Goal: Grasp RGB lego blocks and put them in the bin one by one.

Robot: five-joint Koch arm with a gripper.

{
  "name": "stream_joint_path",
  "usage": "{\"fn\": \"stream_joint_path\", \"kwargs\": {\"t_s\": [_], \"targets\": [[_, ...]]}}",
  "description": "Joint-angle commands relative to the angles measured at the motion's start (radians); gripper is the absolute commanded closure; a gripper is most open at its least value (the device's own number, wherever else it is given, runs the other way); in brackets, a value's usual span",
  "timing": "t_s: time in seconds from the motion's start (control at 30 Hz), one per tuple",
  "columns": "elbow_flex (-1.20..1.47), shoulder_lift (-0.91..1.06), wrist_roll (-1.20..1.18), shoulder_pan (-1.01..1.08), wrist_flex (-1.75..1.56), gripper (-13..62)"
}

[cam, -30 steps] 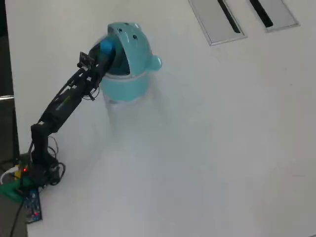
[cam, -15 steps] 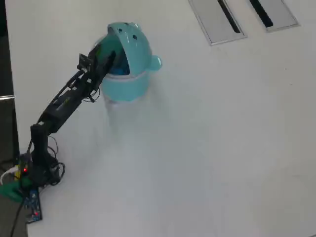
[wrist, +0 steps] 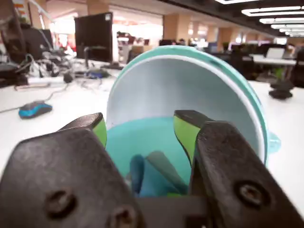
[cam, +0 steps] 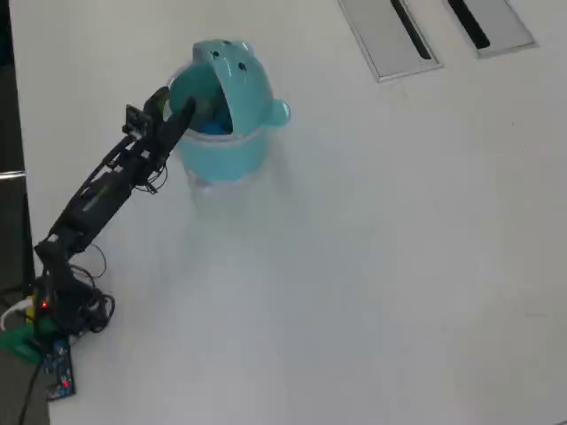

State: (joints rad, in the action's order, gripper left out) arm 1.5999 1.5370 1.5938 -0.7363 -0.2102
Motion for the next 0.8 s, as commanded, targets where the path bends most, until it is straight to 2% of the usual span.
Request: {"fn": "stream_joint_path", "kwargs": {"t_s": [0.0,0.77], "targets": [[-0.017,0.078,0.0,0.0,-0.083,23.8],[0.41,0.463,-0.011,-0.025,-0.112,22.9]]}}
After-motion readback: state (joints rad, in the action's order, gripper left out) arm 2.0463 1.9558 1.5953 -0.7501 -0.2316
